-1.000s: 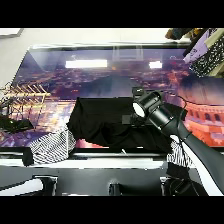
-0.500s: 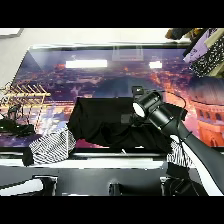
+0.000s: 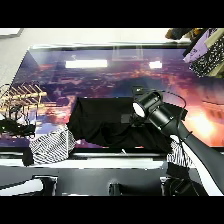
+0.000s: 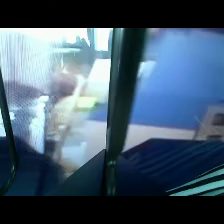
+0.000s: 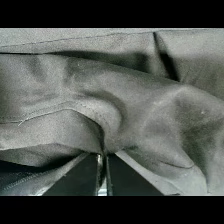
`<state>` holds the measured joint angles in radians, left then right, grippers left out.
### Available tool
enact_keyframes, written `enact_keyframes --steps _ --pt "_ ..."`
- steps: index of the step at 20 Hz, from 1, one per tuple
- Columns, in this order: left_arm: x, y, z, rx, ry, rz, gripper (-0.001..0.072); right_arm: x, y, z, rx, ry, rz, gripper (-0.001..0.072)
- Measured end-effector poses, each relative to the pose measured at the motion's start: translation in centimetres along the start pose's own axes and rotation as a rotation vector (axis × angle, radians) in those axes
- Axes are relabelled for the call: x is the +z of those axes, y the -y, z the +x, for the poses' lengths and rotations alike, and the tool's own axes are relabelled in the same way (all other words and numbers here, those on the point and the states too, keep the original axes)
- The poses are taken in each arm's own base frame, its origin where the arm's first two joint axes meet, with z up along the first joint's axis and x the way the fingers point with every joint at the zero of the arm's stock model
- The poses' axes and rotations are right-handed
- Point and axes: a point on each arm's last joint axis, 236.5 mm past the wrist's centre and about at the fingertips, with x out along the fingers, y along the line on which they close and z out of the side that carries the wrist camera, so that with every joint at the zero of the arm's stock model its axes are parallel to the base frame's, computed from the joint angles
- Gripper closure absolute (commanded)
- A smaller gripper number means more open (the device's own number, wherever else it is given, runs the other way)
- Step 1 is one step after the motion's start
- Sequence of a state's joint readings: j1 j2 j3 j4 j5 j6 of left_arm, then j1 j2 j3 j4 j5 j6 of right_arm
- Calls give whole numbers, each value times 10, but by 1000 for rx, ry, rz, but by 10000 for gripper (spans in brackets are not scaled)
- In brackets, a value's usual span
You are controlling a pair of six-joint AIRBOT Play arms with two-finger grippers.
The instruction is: Fold the clothes and pants, and hang the long-sleeved shirts on hangers.
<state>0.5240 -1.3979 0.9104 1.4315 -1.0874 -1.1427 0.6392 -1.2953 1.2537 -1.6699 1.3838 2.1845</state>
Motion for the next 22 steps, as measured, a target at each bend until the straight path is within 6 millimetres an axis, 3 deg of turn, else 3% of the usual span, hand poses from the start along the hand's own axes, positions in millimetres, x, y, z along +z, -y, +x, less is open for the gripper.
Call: enact_keyframes --steps 3,6,11,14,16,18,22 --pt "12 6 -10 -7 31 9 685 0 0 0 -1 -1 0 678" --pt "34 10 -34 4 104 18 686 -1 0 0 -2 -2 0 678" --pt "80 20 -96 33 281 12 687 -1 0 0 -2 -3 0 679" --pt "99 43 -137 30 371 55 689 -1 0 0 -2 -3 0 679" --pt "97 69 -157 17 392 117 689 0 1 0 -4 -2 9 680" --pt "83 102 -168 7 393 213 689 1 3 -1 -14 6 28 680" --pt "15 152 -157 24 318 429 684 2 6 -1 -24 12 65 680"
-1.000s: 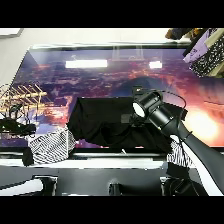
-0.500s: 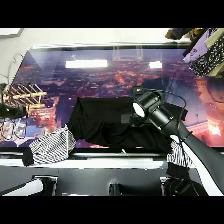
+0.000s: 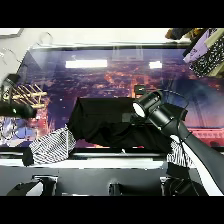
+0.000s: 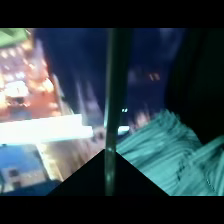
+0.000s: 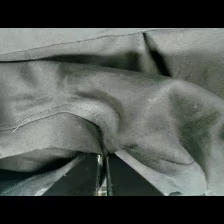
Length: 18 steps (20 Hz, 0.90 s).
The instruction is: Fold the clothes and pants, and hang the long-sleeved shirts on hangers.
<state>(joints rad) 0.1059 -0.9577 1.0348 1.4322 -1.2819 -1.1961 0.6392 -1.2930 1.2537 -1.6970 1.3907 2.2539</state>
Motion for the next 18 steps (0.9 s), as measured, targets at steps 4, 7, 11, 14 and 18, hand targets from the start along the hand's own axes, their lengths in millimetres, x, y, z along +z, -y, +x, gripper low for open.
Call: enact_keyframes --steps 4,7,11,14,18 --pt "-74 79 1 -121 -183 205 685 1 6 0 -25 6 7 680" --pt "-110 122 -2 -184 -267 346 687 3 10 0 -44 14 8 680" --pt "-139 153 -9 -223 -332 511 688 5 18 -1 -76 23 6 680" --pt "-153 156 -14 -223 -378 565 689 9 23 -1 -99 37 13 680" --pt "-162 147 -24 -195 -390 630 689 11 28 -2 -119 50 33 680"
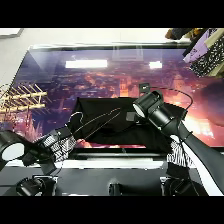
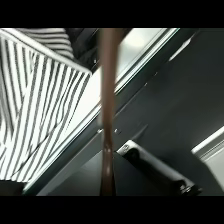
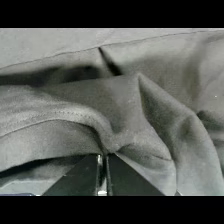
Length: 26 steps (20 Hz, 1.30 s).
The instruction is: Fold the clothes and pants, and hang the long-sleeved shirts on hangers.
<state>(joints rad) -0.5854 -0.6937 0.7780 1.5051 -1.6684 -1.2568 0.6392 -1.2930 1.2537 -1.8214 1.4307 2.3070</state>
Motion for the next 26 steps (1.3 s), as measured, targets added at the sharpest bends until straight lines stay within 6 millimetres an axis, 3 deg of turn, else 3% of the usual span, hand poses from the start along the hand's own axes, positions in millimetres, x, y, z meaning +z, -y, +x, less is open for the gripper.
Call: enact_keyframes --steps 7,21,26 --pt "-6 -1 -6 26 15 123 690 7 -1 0 4 32 16 680" --pt "23 -13 25 2 -49 229 690 8 -6 0 27 34 25 680" --pt "29 -15 24 6 -40 237 690 8 -7 0 29 34 35 680"
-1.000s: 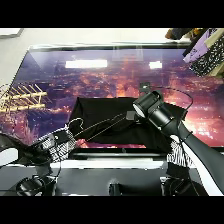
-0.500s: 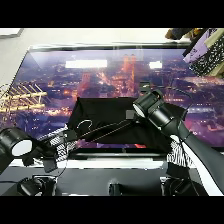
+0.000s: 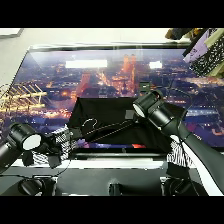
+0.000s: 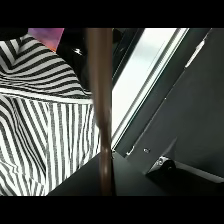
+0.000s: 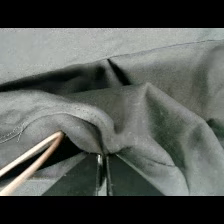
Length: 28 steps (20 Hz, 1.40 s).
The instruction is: Fold the clothes and pants, and hang the long-sleeved shirts on hangers.
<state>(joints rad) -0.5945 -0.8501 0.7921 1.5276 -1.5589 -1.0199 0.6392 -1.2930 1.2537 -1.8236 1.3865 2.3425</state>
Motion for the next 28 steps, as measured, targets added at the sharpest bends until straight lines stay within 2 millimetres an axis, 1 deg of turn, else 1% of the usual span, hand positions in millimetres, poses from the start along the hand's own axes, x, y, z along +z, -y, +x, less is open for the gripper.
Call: enact_keyframes --steps 5,10,13,18,25,28 --pt "-3 3 -13 1 2 -3 690 8 7 0 -29 34 47 680" --pt "-3 3 -13 -5 -6 -6 689 12 8 -1 -32 50 66 680" --pt "4 -2 -7 -6 -8 2 689 12 4 -4 -9 57 73 680" --pt "18 -9 5 -8 -2 33 689 15 2 -17 35 81 86 680" --pt "45 -23 10 -3 27 76 689 10 -7 -42 141 95 88 681" --pt "58 -30 11 -4 29 114 689 7 -5 -56 172 105 80 681"
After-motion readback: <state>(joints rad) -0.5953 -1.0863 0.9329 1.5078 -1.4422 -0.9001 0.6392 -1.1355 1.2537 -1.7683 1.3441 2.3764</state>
